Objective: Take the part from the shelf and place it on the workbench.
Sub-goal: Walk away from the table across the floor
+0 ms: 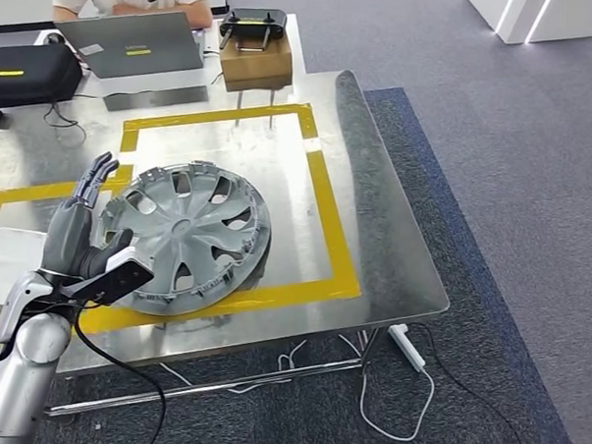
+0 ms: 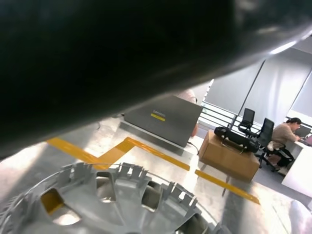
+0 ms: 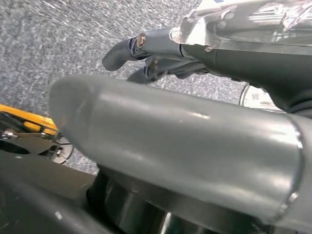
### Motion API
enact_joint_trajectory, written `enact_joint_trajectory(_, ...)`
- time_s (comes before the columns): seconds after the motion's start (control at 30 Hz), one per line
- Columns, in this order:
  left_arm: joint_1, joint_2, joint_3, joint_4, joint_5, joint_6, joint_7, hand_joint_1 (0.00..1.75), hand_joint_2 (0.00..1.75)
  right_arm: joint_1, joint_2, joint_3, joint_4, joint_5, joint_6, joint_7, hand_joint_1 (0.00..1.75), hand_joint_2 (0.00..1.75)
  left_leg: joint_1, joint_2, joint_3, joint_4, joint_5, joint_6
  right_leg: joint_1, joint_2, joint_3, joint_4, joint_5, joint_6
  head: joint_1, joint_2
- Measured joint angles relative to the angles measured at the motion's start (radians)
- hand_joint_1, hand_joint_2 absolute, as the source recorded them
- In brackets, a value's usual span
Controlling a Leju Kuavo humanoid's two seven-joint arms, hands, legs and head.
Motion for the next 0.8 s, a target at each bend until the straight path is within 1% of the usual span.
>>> enact_joint_trajectory(0.03,0.001,0.0,0.0,0.001,0.0,0.0,0.0,0.0,0.0,0.0,0.0,0.0,0.0,0.0,0.0,0.0,0.0,0.0,0.0,0.0,0.002,0.017,-0.004,0.002,0.001,-0.001,-0.008,0.0,0.007,0.0,0.0,0.0)
enact_joint_trajectory(0.07,0.001,0.0,0.0,0.001,0.0,0.0,0.0,0.0,0.0,0.0,0.0,0.0,0.0,0.0,0.0,0.0,0.0,0.0,-0.001,0.0,0.026,-0.009,0.01,0.006,0.002,-0.002,-0.017,0.0,0.014,0.001,0.0,0.0)
enact_joint_trajectory(0.1,0.001,0.0,0.0,0.001,0.0,0.0,0.0,0.0,0.0,0.0,0.0,0.0,0.0,0.0,0.0,0.0,0.0,0.0,-0.002,0.0,0.066,-0.068,0.035,0.01,0.003,-0.002,-0.024,0.0,0.022,0.003,0.0,0.0)
enact_joint_trajectory(0.13,-0.001,0.0,0.001,0.001,0.0,0.0,0.0,0.0,0.0,-0.001,0.0,0.0,0.0,0.0,0.0,0.0,0.0,0.0,-0.002,0.0,0.115,-0.145,0.059,0.013,0.004,-0.002,-0.032,0.0,0.03,0.007,0.0,0.0)
enact_joint_trajectory(0.17,-0.004,0.0,0.001,0.001,0.0,0.0,0.0,0.0,0.0,-0.002,0.0,0.0,0.0,0.0,0.0,0.0,0.0,0.0,-0.004,0.0,0.153,-0.212,0.077,0.015,0.005,-0.002,-0.04,0.002,0.039,0.012,0.0,0.0)
enact_joint_trajectory(0.2,-0.006,-0.001,0.001,0.001,0.0,0.001,0.0,0.0,0.0,-0.002,0.0,0.0,0.0,0.0,0.0,0.0,0.0,0.0,-0.006,-0.001,0.174,-0.255,0.087,0.017,0.007,-0.002,-0.046,0.001,0.048,0.018,0.001,0.0)
enact_joint_trajectory(0.23,-0.006,-0.001,0.001,0.002,0.0,0.001,0.0,0.0,0.0,-0.002,0.0,0.0,0.0,0.0,0.0,0.0,0.0,0.0,-0.008,-0.002,0.181,-0.276,0.093,0.02,0.007,-0.002,-0.05,-0.002,0.057,0.025,0.001,0.0)
enact_joint_trajectory(0.27,-0.005,-0.002,0.002,0.002,0.0,0.001,0.0,0.0,0.0,-0.001,0.0,0.0,0.0,-0.001,0.0,0.0,0.0,0.0,-0.011,-0.003,0.174,-0.277,0.099,0.024,0.007,-0.002,-0.052,-0.008,0.068,0.031,0.001,0.0)
enact_joint_trajectory(0.3,-0.003,-0.002,0.002,0.003,0.0,0.001,0.0,0.0,0.0,0.0,0.0,0.0,0.0,-0.001,0.0,0.0,0.0,0.0,-0.011,-0.002,0.168,-0.277,0.109,0.031,0.005,-0.003,-0.053,-0.015,0.076,0.037,0.001,0.0)
enact_joint_trajectory(0.33,-0.002,-0.003,0.002,0.003,0.0,0.001,0.0,0.0,0.0,0.001,0.0,0.0,0.0,-0.002,0.001,0.0,0.0,0.0,-0.011,-0.001,0.162,-0.278,0.118,0.039,0.003,-0.003,-0.058,-0.016,0.073,0.043,0.001,0.0)
enact_joint_trajectory(0.37,-0.002,-0.003,0.002,0.004,0.0,0.001,0.0,0.0,0.0,0.003,0.0,0.0,0.0,-0.002,0.001,0.0,0.0,0.0,-0.011,0.0,0.155,-0.279,0.128,0.046,0.003,-0.004,-0.067,0.001,0.051,0.047,0.002,0.0)
enact_joint_trajectory(0.4,-0.003,-0.003,0.003,0.004,0.0,0.001,0.0,0.0,0.0,0.003,0.0,0.0,0.0,-0.002,0.001,0.0,0.0,0.0,-0.01,0.002,0.145,-0.28,0.138,0.053,0.002,-0.005,-0.082,0.042,0.011,0.051,0.003,0.0)
enact_joint_trajectory(0.43,-0.003,-0.004,0.003,0.004,0.0,0.001,0.0,0.0,0.0,0.003,0.0,0.0,0.0,-0.002,0.001,0.0,0.0,0.0,-0.011,0.003,0.135,-0.28,0.146,0.057,0.003,-0.006,-0.101,0.105,-0.041,0.053,0.005,0.0)
enact_joint_trajectory(0.47,-0.002,-0.004,0.003,0.004,0.0,0.002,0.001,0.0,0.0,0.002,0.0,0.0,0.0,-0.002,0.001,0.0,0.0,0.0,-0.014,0.004,0.124,-0.28,0.155,0.06,0.003,-0.006,-0.118,0.179,-0.089,0.054,0.006,0.0)
enact_joint_trajectory(0.5,-0.001,-0.004,0.003,0.005,0.0,0.002,0.001,0.0,0.0,0.002,0.0,0.0,0.0,-0.002,0.001,0.0,0.0,0.0,-0.016,0.005,0.112,-0.279,0.164,0.062,0.005,-0.006,-0.13,0.242,-0.12,0.054,0.006,0.0)
enact_joint_trajectory(0.53,0.0,-0.004,0.003,0.005,0.0,0.002,0.001,0.0,0.0,0.001,0.0,0.0,0.0,-0.002,0.001,0.0,0.0,0.0,-0.019,0.006,0.1,-0.279,0.173,0.063,0.007,-0.006,-0.126,0.277,-0.13,0.052,0.007,0.0)
enact_joint_trajectory(0.57,0.0,-0.004,0.003,0.006,0.0,0.002,0.001,0.0,0.0,0.001,0.0,0.0,0.0,-0.002,0.001,0.0,0.0,0.0,-0.021,0.006,0.089,-0.278,0.182,0.063,0.009,-0.006,-0.103,0.271,-0.121,0.049,0.007,0.0)
enact_joint_trajectory(0.6,0.001,-0.004,0.003,0.006,0.0,0.002,0.002,0.0,0.0,0.001,0.0,0.0,0.0,-0.002,0.001,0.0,0.0,0.0,-0.023,0.006,0.08,-0.278,0.19,0.063,0.012,-0.006,-0.06,0.228,-0.101,0.043,0.006,0.0)
enact_joint_trajectory(0.63,0.001,-0.004,0.003,0.006,0.0,0.002,0.002,0.0,0.0,0.0,0.0,0.0,0.0,-0.002,0.001,0.0,0.0,0.0,-0.024,0.006,0.072,-0.277,0.197,0.061,0.017,-0.005,-0.003,0.157,-0.084,0.036,0.007,0.0)
enact_joint_trajectory(0.67,0.0,-0.004,0.004,0.006,0.0,0.002,0.002,0.0,0.0,-0.002,0.0,0.0,0.0,-0.002,0.001,0.0,0.0,0.0,-0.025,0.006,0.067,-0.277,0.204,0.058,0.021,-0.005,0.057,0.078,-0.079,0.028,0.006,0.0)
enact_joint_trajectory(0.7,-0.001,-0.004,0.004,0.006,0.0,0.003,0.002,0.0,0.0,-0.004,0.0,0.0,-0.001,-0.002,0.0,-0.001,0.0,0.0,-0.026,0.006,0.063,-0.277,0.211,0.054,0.024,-0.004,0.099,0.018,-0.078,0.022,0.005,0.0)
enact_joint_trajectory(0.73,-0.001,-0.004,0.004,0.006,0.0,0.003,0.003,0.0,0.0,-0.005,0.0,0.0,-0.001,-0.002,0.0,-0.001,0.0,0.0,-0.026,0.007,0.061,-0.278,0.219,0.049,0.028,-0.003,0.124,-0.019,-0.082,0.018,0.006,0.0)
enact_joint_trajectory(0.77,-0.002,-0.004,0.005,0.006,0.0,0.003,0.003,0.0,0.0,-0.006,0.0,0.0,-0.001,-0.002,0.0,-0.001,0.0,0.0,-0.025,0.007,0.059,-0.28,0.227,0.044,0.03,-0.003,0.131,-0.033,-0.082,0.015,0.007,0.0)
enact_joint_trajectory(0.8,-0.002,-0.004,0.005,0.006,0.0,0.003,0.003,0.0,0.0,-0.005,0.0,0.0,-0.001,-0.002,0.0,-0.001,0.0,0.0,-0.023,0.007,0.058,-0.282,0.235,0.038,0.03,-0.003,0.123,-0.035,-0.074,0.011,0.008,0.0)
